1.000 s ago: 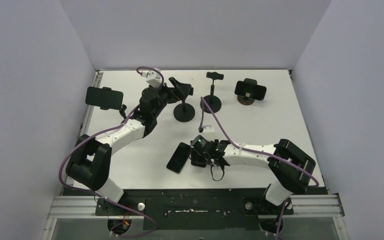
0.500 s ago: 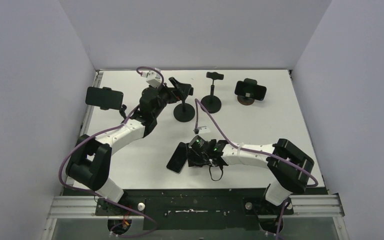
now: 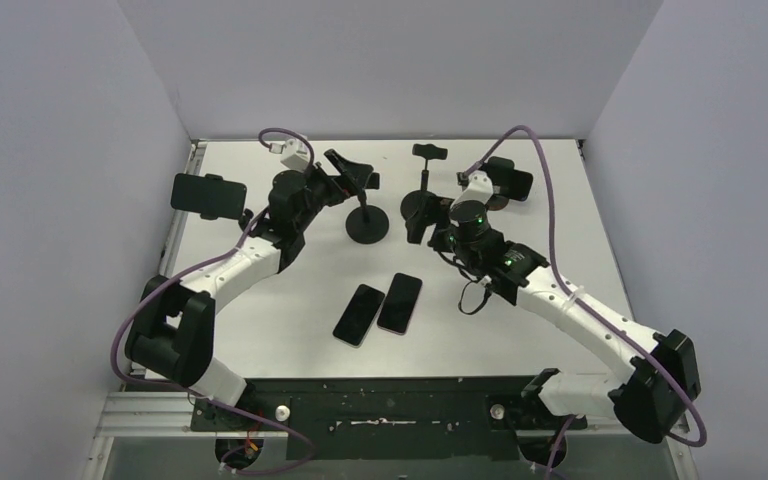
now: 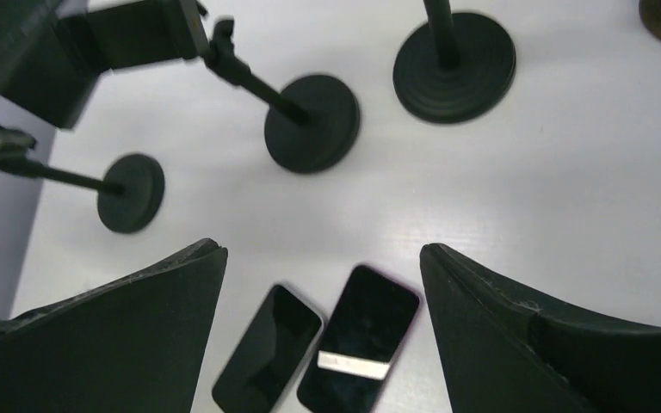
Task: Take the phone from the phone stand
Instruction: Place the phone at the center of the board, then adjust the phone stand at the center of the board.
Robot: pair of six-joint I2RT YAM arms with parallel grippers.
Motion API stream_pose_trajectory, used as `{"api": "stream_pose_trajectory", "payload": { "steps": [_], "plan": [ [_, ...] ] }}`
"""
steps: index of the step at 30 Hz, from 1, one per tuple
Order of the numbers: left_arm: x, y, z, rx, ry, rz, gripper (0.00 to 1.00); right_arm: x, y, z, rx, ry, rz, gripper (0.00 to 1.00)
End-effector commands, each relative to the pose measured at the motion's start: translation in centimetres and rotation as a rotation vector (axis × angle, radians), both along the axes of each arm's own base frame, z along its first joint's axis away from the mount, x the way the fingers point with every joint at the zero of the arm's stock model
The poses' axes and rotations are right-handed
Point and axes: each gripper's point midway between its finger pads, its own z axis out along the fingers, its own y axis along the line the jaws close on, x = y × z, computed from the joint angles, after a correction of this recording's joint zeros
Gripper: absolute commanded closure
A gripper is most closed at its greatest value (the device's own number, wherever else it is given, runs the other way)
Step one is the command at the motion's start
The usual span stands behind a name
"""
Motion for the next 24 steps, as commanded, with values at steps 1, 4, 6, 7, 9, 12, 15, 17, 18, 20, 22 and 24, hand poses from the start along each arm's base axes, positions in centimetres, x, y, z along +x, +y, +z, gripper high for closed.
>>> {"api": "stream_pose_trajectory", "payload": {
  "steps": [1, 4, 6, 7, 9, 12, 15, 17, 18, 20, 22, 24],
  "plan": [
    [-0.3, 0.2, 2.1, -0.084, 0.024, -0.021, 0.03, 4.2, 0.6, 4.1, 0.094, -0.191, -0.035, 0.16],
    [-0.4, -0.3, 2.3, -0.111, 0.034, -0.046, 0.03, 6.8, 1.9, 5.7, 0.125, -0.274, -0.029, 0.17],
    [-0.3, -0.6, 2.3, -0.121, 0.044, -0.057, 0.03, 8.1, 2.7, 6.1, 0.129, -0.304, -0.016, 0.17],
    [-0.4, -0.7, 2.3, -0.126, 0.049, -0.062, 0.03, 8.8, 3.1, 6.3, 0.135, -0.311, -0.010, 0.17],
    [-0.4, -0.8, 2.3, -0.136, 0.053, -0.068, 0.03, 10.0, 3.9, 6.3, 0.146, -0.318, 0.007, 0.18],
    [-0.5, -0.8, 2.4, -0.139, 0.056, -0.071, 0.03, 11.2, 5.0, 6.5, 0.173, -0.340, 0.032, 0.21],
    [-0.5, -0.8, 2.4, -0.132, 0.058, -0.070, 0.03, 12.0, 5.9, 6.9, 0.189, -0.360, 0.059, 0.25],
    [-0.5, -0.7, 2.3, -0.127, 0.061, -0.070, 0.03, 12.6, 6.4, 6.7, 0.181, -0.353, 0.069, 0.25],
    [-0.5, -0.7, 2.2, -0.127, 0.063, -0.072, 0.03, 12.9, 6.7, 6.4, 0.178, -0.348, 0.075, 0.25],
    [-0.5, -0.6, 2.2, -0.126, 0.063, -0.071, 0.03, 13.3, 7.0, 6.1, 0.174, -0.341, 0.083, 0.26],
    [-0.5, -0.6, 2.2, -0.127, 0.062, -0.071, 0.03, 13.8, 7.3, 5.8, 0.172, -0.333, 0.090, 0.28],
    [-0.5, -0.5, 2.1, -0.126, 0.063, -0.071, 0.03, 14.2, 7.6, 5.5, 0.167, -0.325, 0.101, 0.33]
  ]
}}
